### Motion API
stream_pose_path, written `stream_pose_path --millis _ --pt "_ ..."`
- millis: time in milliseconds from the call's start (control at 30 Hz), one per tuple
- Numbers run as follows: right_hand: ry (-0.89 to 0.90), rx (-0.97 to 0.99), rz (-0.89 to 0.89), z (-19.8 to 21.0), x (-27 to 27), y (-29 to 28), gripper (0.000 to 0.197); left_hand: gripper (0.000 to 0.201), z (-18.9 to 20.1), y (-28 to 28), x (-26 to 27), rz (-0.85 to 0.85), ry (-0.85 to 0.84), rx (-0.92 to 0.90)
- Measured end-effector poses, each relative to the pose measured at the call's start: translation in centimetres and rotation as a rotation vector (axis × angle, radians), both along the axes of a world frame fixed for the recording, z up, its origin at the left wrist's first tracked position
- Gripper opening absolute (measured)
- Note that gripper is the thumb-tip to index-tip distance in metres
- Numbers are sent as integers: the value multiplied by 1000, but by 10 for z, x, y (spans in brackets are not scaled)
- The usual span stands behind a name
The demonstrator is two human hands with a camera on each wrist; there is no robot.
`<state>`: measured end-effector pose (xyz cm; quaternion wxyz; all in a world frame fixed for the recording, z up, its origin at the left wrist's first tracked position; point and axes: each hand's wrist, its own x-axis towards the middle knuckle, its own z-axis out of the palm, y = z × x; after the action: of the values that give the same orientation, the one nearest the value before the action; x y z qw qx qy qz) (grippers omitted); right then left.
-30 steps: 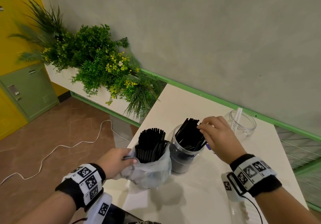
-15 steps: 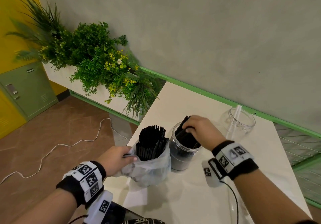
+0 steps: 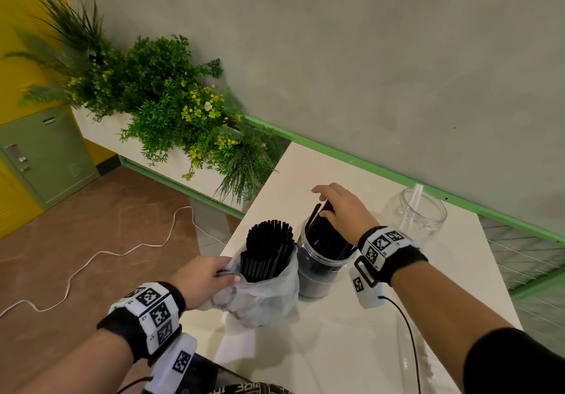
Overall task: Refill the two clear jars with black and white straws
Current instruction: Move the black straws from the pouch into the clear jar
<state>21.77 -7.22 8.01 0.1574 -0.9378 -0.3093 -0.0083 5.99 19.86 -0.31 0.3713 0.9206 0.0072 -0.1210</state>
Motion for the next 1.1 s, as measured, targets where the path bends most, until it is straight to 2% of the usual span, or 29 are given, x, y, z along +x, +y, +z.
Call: stream_pose_path --millis 67,167,233,333,400,433,567,733,833,900,967,1100 --pt "-141 28 15 -4 -1 -9 43 44 0 0 1 3 2 0" --pt "-303 123 7 -8 -9 -25 28 34 -2 0 2 3 -3 -3" --pt "-348 73 64 -12 -17 -35 22 34 -2 0 2 5 -4 -3" --pt "-344 -203 147 -22 -24 -43 42 41 -3 0 3 3 3 -1" --pt "-312 -311 135 -25 -23 -41 56 35 -5 -1 3 -7 0 9" --pt "-325 -325 133 -26 -21 -39 56 32 -5 -2 4 -8 -7 11" --pt "-435 -249 175 -24 -13 -40 39 30 -4 -2 4 -3 -13 7" --pt "-426 -174 125 -25 -21 -64 30 30 -5 -1 4 10 -20 -10" --pt "-348 16 31 -33 -32 -79 24 31 -4 -3 3 26 -20 -6" --pt "-204 131 -7 -39 -43 -84 35 30 -4 -3 2 30 -20 1" --pt "-86 134 -6 -45 -51 -82 47 28 -4 -3 2 32 -14 -2" --pt "-63 89 -94 -56 -43 -71 55 28 -6 -1 1 35 2 -17"
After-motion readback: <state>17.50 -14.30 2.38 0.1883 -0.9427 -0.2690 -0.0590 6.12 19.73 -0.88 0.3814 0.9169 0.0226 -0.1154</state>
